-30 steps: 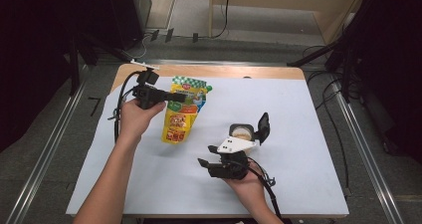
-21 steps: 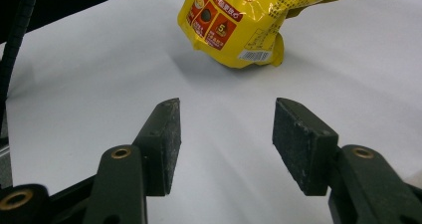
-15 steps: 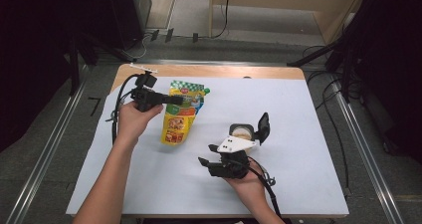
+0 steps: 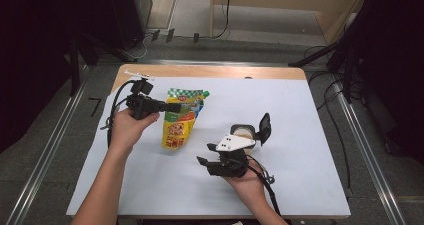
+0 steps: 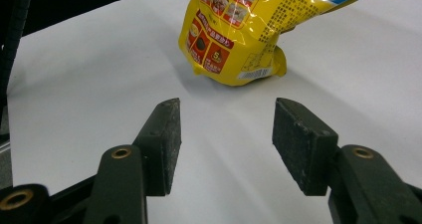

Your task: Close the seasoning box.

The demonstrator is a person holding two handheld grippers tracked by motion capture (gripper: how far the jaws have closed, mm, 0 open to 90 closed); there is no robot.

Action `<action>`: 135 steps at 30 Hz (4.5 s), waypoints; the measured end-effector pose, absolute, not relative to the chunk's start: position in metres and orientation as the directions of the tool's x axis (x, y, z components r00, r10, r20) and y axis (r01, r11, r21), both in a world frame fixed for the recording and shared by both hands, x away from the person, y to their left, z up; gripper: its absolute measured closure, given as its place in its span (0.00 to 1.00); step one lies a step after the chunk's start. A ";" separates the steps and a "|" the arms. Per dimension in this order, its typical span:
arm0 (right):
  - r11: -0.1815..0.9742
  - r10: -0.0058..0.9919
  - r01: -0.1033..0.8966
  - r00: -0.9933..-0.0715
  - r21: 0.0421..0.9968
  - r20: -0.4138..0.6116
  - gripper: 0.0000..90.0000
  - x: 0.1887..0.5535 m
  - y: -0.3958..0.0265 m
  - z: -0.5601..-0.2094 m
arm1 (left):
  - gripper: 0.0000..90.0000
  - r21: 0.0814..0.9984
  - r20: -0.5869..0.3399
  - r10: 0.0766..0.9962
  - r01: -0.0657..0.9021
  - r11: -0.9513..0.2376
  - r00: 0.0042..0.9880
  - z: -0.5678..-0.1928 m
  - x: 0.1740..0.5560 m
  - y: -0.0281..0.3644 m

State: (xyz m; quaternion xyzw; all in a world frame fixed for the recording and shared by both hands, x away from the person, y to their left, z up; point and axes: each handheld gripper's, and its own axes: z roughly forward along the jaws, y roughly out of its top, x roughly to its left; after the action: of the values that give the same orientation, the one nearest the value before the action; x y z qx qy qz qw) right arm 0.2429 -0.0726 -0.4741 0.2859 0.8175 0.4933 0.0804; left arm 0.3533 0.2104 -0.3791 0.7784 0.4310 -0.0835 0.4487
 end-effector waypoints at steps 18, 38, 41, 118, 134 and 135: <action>0.353 0.526 0.385 -0.835 0.853 0.159 0.51 0.248 -0.065 -0.472 | 0.88 0.655 -0.517 0.569 0.723 -0.218 0.640 -0.380 0.329 0.219; 0.349 0.529 0.382 -0.834 0.856 0.157 0.51 0.249 -0.066 -0.470 | 1.00 0.668 -0.465 0.584 0.696 -0.262 0.666 -0.390 0.315 0.224; 0.344 0.532 0.381 -0.832 0.858 0.157 0.51 0.250 -0.068 -0.469 | 1.00 0.666 -0.468 0.586 0.700 -0.259 0.662 -0.392 0.308 0.232; 0.313 0.563 0.522 -0.775 0.794 0.287 0.80 0.267 -0.102 -0.441 | 0.57 0.635 -0.485 0.656 0.749 -0.189 0.578 -0.400 0.293 0.282; 0.314 0.577 0.557 -0.755 0.769 0.312 0.97 0.273 -0.130 -0.409 | 0.53 0.633 -0.469 0.673 0.749 -0.195 0.572 -0.405 0.295 0.280; 0.313 0.578 0.559 -0.754 0.768 0.312 0.98 0.273 -0.132 -0.407 | 0.52 0.632 -0.466 0.676 0.749 -0.198 0.571 -0.406 0.295 0.279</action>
State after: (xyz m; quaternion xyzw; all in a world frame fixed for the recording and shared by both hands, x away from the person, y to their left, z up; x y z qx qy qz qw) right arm 0.2734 -0.1325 -0.4068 0.3508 0.8102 0.4696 0.0104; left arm 0.2952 0.2794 -0.4058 0.7727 0.4611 -0.0423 0.4341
